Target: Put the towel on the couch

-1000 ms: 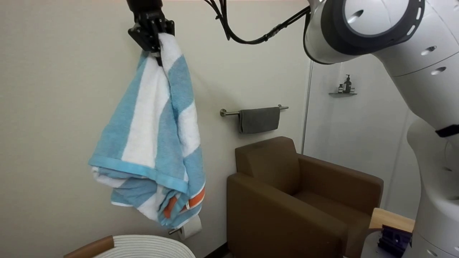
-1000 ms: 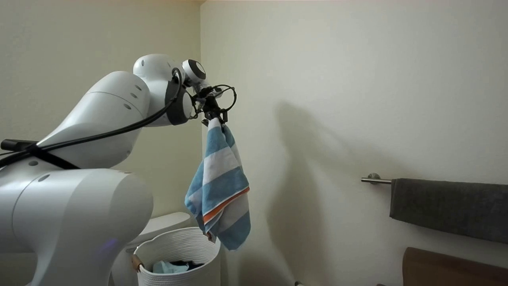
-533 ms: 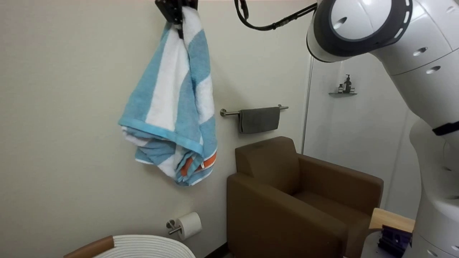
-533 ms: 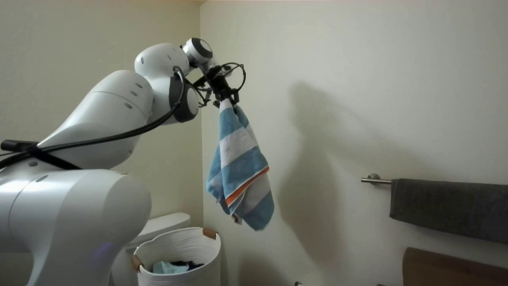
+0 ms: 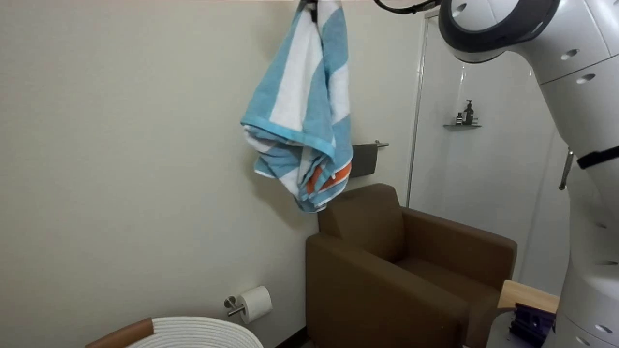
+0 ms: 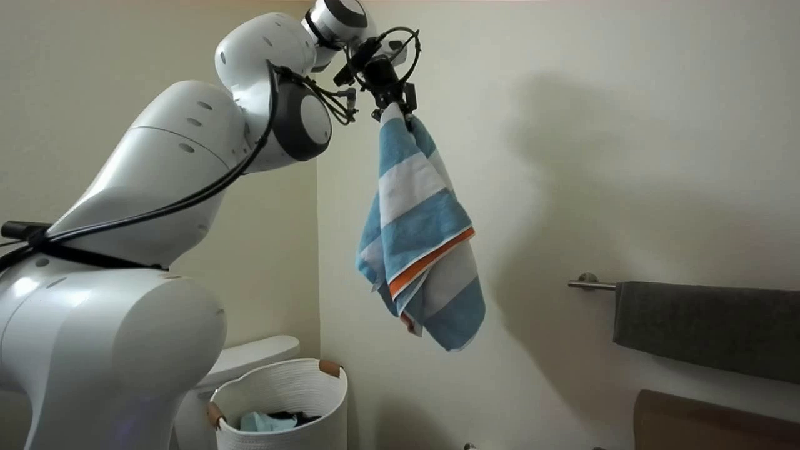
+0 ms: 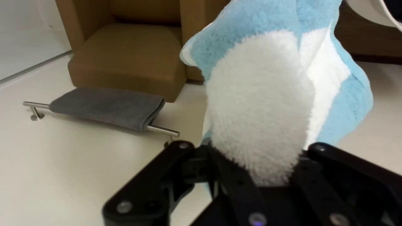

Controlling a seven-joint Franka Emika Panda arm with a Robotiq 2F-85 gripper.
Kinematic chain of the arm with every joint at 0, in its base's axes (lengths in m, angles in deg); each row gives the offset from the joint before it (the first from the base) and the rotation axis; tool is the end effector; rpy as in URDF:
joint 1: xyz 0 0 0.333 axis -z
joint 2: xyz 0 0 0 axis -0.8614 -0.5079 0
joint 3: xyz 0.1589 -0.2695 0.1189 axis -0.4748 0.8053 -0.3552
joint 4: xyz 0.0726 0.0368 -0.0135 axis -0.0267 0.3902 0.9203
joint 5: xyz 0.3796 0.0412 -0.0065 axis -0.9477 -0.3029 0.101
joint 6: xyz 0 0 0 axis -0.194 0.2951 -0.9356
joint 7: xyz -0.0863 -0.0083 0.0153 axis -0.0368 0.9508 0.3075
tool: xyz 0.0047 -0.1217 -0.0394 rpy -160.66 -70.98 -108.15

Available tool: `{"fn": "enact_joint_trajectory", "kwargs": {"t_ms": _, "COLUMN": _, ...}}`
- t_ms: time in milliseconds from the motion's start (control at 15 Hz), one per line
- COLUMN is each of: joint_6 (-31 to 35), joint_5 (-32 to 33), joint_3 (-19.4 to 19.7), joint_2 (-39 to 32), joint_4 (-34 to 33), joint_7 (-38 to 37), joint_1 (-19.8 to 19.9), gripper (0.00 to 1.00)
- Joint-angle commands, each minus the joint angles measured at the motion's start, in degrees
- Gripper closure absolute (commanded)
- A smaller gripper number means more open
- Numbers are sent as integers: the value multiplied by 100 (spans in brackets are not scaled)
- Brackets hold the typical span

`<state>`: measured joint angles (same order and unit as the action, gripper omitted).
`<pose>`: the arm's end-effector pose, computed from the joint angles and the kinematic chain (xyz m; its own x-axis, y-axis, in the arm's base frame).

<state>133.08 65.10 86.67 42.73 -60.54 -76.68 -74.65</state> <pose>0.5321 0.0497 0.8154 0.9650 -0.1136 0.2362 -0.1862 -0.9313 0.3130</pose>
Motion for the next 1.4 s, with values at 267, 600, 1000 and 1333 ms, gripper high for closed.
{"fn": "enact_joint_trajectory", "kwargs": {"t_ms": 267, "joint_6": -431, "joint_5": -410, "joint_3": 276, "joint_2": 740, "joint_4": 58, "joint_7": 1129, "joint_1": 1888, "gripper": 90}}
{"fn": "enact_joint_trajectory", "kwargs": {"t_ms": 600, "joint_6": -21, "joint_5": -503, "joint_3": 701, "joint_2": 719, "joint_4": 36, "joint_7": 1419, "joint_1": 3405, "gripper": 90}}
{"fn": "enact_joint_trajectory", "kwargs": {"t_ms": 1000, "joint_6": 172, "joint_5": -463, "joint_3": 941, "joint_2": 614, "joint_4": 251, "joint_7": 1306, "joint_1": 4048, "gripper": 83}}
{"fn": "enact_joint_trajectory", "kwargs": {"t_ms": 1333, "joint_6": 248, "joint_5": -448, "joint_3": 954, "joint_2": 562, "joint_4": 203, "joint_7": 1176, "joint_1": 3974, "gripper": 90}}
